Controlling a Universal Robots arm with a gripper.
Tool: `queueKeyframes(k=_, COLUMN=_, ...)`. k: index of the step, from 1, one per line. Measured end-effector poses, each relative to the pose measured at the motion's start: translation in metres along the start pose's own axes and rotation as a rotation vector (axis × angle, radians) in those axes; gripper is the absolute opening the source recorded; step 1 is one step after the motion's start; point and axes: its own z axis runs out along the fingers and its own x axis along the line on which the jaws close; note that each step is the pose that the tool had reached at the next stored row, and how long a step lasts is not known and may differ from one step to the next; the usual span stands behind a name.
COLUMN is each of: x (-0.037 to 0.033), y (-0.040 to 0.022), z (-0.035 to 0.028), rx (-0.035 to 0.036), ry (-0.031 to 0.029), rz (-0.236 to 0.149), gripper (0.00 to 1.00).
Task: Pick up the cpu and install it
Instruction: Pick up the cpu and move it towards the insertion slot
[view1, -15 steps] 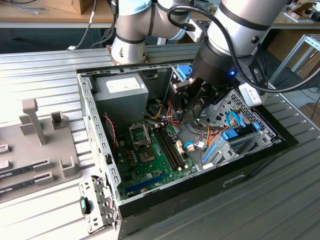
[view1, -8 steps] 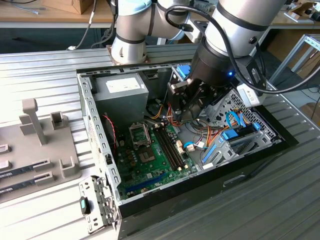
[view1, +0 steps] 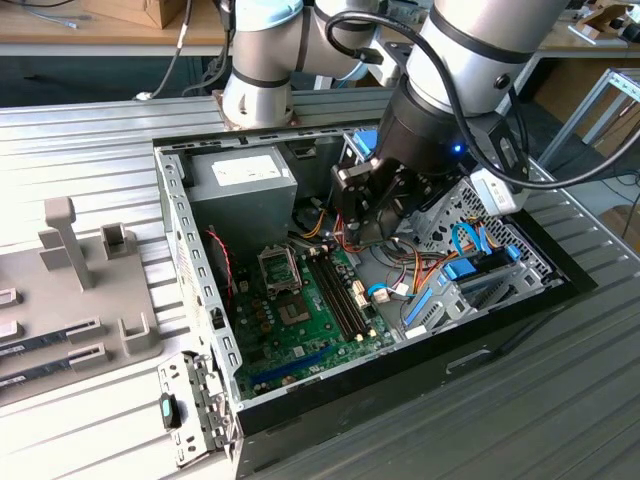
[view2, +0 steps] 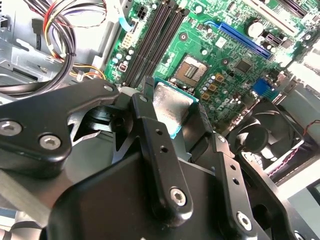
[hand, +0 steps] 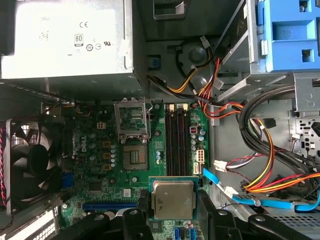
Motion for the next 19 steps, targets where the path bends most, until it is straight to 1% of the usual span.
queueKeyframes(k=6, x=0.0016, y=-0.0002, z=0.0007, rx=0.0, ry=0.0, rz=0.0, gripper=0.47)
queueKeyframes(k=12, x=0.003, y=-0.0003, z=0.0033, rx=0.0003, ry=0.0, rz=0.0, gripper=0.47)
queueKeyframes(k=19, x=0.0073, y=-0.0006, z=0.0055, rx=0.0006, ry=0.0, rz=0.0, gripper=0.47)
